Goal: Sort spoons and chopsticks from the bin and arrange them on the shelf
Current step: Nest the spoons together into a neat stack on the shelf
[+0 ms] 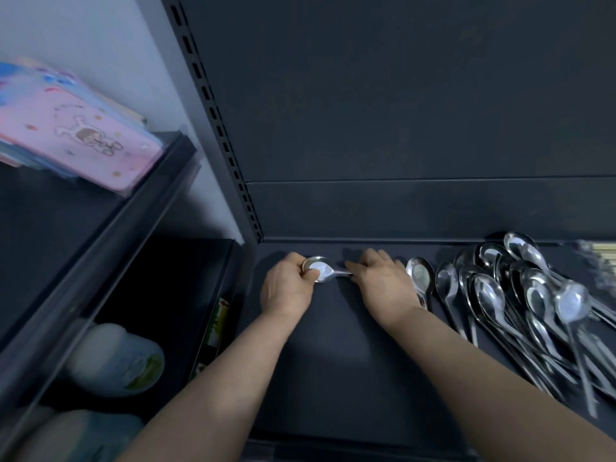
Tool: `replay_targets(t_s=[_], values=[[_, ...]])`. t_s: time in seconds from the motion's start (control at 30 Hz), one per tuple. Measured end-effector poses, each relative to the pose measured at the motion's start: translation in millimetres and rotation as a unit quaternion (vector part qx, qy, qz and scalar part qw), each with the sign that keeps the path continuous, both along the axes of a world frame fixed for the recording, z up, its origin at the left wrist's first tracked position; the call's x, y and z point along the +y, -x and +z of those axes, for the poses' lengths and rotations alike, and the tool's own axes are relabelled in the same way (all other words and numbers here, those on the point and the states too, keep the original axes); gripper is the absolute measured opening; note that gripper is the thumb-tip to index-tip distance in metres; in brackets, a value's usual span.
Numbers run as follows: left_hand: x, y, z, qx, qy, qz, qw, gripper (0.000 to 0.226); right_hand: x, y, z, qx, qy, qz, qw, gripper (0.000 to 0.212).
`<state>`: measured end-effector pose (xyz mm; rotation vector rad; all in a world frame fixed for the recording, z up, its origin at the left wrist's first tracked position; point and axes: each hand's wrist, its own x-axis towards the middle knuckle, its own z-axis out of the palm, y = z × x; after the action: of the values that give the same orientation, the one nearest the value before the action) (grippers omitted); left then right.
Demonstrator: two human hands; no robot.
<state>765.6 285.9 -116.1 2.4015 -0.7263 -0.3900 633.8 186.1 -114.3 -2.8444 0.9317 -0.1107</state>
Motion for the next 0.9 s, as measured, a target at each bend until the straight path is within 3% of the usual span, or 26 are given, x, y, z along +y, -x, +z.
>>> replay_targets(t_s=[0.17,0.3,0.37,0.5,0.63,0.9], values=[[-1.9,1.0,3.8,-0.001,0.015,-0.001,1.0,0.023,0.5,-0.8,2.0,-0.002,-0.008,0.003,1.0,0.041],[2.3,12.7,14.9,-0.078,0.06,0.011,0.995,0.033,-0.6,13.8,9.1,-0.011,0.031,0.005,0.999,0.035],[-0.4,26.5,21.2,-0.097,0.079,-0.024,0.992,0.025,2.2,30.3,15.3,-0.031,0.048,0.001,0.998,0.033],[-17.2,72.0,21.7,-0.035,0.078,-0.127,0.988,0.006,1.7,80.2,15.2,-0.077,0.092,-0.02,0.993,0.038],[-44.7,119.1,15.7,-0.007,0.065,-0.184,0.981,0.0,-12.1,140.4,18.6,-0.112,0.094,-0.072,0.987,0.026],[-96.1,181.5,25.0,-0.028,0.068,-0.195,0.978,0.014,-36.9,213.9,19.6,-0.259,0.006,-0.223,0.94,0.037]])
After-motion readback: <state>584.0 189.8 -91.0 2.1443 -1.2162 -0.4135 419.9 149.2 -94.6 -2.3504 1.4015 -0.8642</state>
